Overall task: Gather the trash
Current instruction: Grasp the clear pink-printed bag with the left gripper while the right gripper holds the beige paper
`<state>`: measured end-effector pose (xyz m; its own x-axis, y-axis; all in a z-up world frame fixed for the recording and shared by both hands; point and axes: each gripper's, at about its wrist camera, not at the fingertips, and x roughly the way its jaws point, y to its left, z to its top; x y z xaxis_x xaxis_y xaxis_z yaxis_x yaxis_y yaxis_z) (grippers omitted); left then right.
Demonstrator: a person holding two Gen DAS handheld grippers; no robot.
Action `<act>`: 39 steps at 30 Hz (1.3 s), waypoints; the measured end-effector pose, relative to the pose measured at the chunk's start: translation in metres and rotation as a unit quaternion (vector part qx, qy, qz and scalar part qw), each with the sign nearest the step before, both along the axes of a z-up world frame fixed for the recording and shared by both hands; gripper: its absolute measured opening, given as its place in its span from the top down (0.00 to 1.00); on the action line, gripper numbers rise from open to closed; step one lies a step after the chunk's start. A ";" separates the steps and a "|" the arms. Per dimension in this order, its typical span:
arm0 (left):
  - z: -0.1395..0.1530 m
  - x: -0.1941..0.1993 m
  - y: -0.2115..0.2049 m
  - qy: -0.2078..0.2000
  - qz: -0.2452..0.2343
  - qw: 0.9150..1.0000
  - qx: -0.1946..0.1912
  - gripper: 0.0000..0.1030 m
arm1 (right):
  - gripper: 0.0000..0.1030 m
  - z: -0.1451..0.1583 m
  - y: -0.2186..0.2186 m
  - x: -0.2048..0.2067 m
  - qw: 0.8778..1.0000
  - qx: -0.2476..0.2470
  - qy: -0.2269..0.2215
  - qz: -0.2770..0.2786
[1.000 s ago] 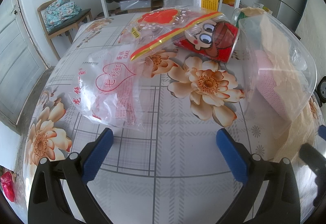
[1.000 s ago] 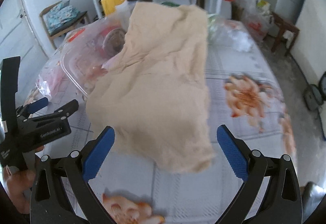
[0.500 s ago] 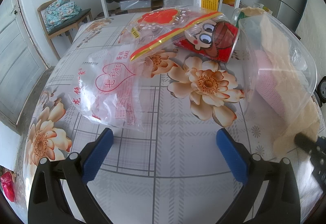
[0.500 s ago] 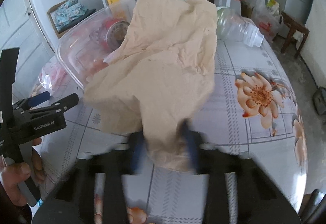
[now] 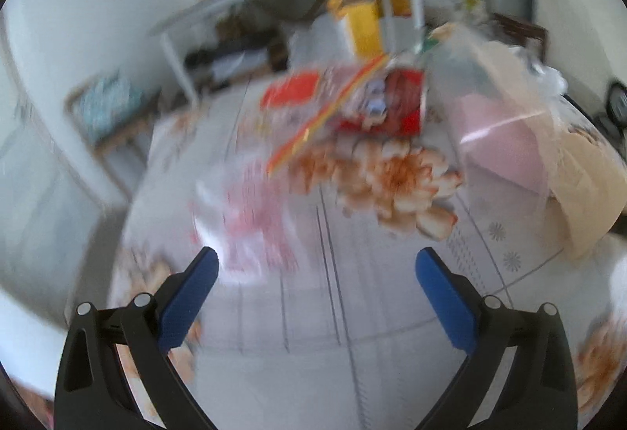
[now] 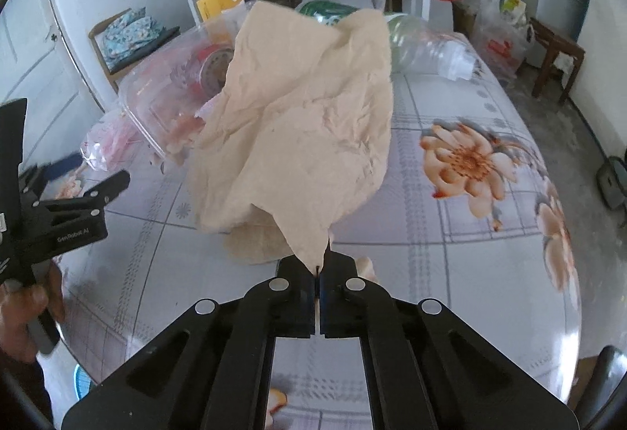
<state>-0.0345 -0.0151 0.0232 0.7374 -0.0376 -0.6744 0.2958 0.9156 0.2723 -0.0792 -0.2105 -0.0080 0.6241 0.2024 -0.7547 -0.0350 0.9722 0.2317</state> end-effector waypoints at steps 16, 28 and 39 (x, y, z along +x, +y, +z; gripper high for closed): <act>-0.014 0.079 -0.033 0.012 -0.021 0.997 0.079 0.41 | 1.00 -0.009 0.001 0.008 1.000 0.005 0.021 0.016; -0.001 0.076 0.010 0.066 0.025 0.997 -0.020 0.21 | 1.00 -0.005 -0.010 0.010 1.000 0.014 0.019 0.004; -0.016 0.080 0.055 0.114 0.043 0.986 -0.117 0.60 | 1.00 -0.008 -0.006 0.004 1.000 0.021 0.018 0.006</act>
